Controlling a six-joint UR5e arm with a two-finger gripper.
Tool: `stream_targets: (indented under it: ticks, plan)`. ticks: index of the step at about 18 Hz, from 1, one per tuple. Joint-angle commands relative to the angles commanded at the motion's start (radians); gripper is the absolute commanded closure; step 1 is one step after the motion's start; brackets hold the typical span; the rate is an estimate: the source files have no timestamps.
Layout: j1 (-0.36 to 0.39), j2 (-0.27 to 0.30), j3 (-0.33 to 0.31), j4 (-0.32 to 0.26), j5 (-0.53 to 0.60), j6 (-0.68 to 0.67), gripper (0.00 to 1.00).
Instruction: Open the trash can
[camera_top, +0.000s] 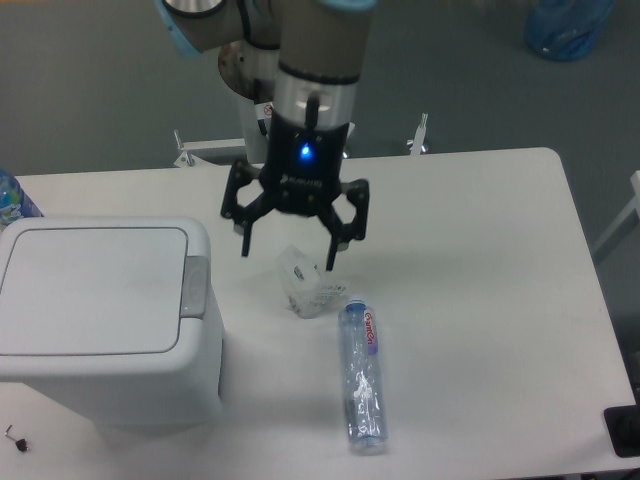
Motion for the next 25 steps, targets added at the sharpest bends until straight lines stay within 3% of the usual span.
stream_targets:
  ticks: [25]
  plan:
    - [-0.055,-0.031,-0.012,0.020,0.008,-0.060,0.00]
